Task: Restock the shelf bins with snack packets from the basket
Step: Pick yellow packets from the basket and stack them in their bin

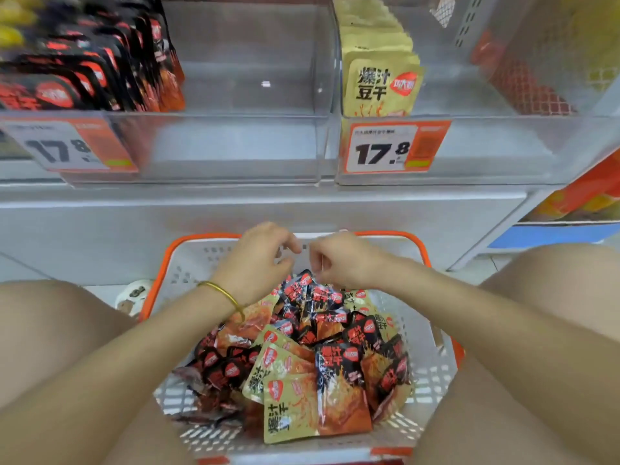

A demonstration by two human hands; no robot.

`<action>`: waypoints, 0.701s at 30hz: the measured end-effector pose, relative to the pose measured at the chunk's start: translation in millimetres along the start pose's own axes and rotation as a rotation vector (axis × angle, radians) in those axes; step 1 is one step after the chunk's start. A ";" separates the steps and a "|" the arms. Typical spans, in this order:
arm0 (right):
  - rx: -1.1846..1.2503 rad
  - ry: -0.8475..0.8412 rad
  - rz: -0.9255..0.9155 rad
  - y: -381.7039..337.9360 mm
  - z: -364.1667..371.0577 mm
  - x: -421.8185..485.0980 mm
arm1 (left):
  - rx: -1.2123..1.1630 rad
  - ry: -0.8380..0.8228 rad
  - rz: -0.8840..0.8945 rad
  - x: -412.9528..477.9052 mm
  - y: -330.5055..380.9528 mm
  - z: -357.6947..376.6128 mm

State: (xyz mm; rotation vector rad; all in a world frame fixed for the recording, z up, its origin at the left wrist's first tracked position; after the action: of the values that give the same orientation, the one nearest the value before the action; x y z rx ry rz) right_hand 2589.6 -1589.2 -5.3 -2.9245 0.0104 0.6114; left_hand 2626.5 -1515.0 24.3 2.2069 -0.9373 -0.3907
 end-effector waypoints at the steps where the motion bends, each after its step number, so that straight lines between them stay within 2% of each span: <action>1: -0.047 -0.103 -0.027 -5.6 32.7 10.0 | 0.013 -0.078 -0.064 -1.4 -11.6 11.3; 4: -0.116 -0.291 -0.062 -14.6 109.6 29.6 | 0.164 -0.237 -0.136 -4.5 -32.1 34.2; 11: 0.191 -0.216 -0.075 -46.2 168.2 54.3 | 0.349 -0.282 -0.180 -3.6 -48.9 39.4; 16: 0.316 -0.103 -0.018 -29.1 135.1 59.5 | 0.377 -0.320 -0.238 -2.1 -60.3 39.8; 21: 0.728 -0.124 0.133 14.8 78.3 44.4 | 0.348 -0.402 -0.296 -2.2 -66.8 43.6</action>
State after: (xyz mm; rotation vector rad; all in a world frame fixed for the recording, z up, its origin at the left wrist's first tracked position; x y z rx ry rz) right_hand 2598.6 -1590.9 -96.0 -2.1909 0.3392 0.6379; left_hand 2636.9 -1501.4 -53.6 2.6558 -0.9366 -0.8942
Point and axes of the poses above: each hand's wrist, its own x-axis towards the middle knuckle, its own z-axis out of the palm, y = z × x, the point moved 10 cm from there along x, towards the middle knuckle, and after that the axes turned 13 degrees about -x, right-handed, at the moved point
